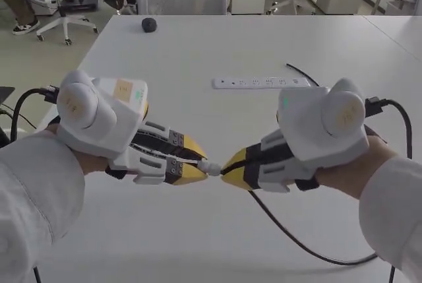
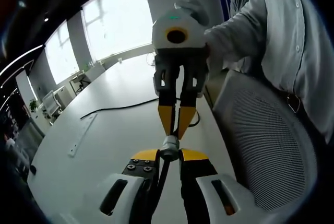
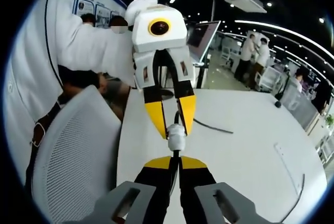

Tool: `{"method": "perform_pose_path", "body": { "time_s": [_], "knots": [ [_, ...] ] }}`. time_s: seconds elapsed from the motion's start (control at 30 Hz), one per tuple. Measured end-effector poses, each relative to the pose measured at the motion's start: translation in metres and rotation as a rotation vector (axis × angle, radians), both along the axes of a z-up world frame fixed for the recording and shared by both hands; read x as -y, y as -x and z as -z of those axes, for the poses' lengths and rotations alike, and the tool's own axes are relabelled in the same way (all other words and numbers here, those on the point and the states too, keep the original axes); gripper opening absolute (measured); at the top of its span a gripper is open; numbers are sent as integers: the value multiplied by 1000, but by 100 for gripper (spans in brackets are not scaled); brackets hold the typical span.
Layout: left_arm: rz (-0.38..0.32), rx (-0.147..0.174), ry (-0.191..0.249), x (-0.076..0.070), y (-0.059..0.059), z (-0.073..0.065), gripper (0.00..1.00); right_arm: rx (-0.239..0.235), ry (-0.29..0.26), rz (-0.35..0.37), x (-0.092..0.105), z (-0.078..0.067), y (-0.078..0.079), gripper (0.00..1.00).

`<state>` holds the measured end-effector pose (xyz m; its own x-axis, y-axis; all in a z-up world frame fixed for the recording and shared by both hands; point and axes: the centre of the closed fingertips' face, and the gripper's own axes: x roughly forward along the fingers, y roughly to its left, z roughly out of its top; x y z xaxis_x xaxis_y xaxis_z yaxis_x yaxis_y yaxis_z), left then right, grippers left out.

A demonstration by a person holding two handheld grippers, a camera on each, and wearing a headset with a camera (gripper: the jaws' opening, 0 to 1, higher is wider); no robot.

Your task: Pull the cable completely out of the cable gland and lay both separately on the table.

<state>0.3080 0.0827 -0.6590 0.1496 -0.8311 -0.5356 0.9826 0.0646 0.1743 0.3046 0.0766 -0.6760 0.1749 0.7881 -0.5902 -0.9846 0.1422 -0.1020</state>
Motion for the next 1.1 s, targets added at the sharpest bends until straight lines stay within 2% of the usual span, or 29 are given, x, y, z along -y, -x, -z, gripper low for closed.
{"method": "perform_pose_path", "body": {
  "time_s": [0.2, 0.37, 0.7, 0.83, 1.1],
  "knots": [
    [-17, 0, 2, -6, -5, -1, 15, -7, 17, 26, 13, 13, -4, 0],
    [-24, 3, 0, -7, -8, -1, 15, -35, 44, 59, 29, 35, -6, 0],
    [-36, 2, 0, -10, -10, 0, 15, -83, 82, 117, 56, 69, -8, 0],
    [-37, 1, -2, -11, -10, 0, 15, -107, 82, 144, 64, 79, -9, 0],
    [-45, 6, 1, -14, -10, -2, 15, -122, 109, 164, 76, 93, -8, 0]
  ]
}}
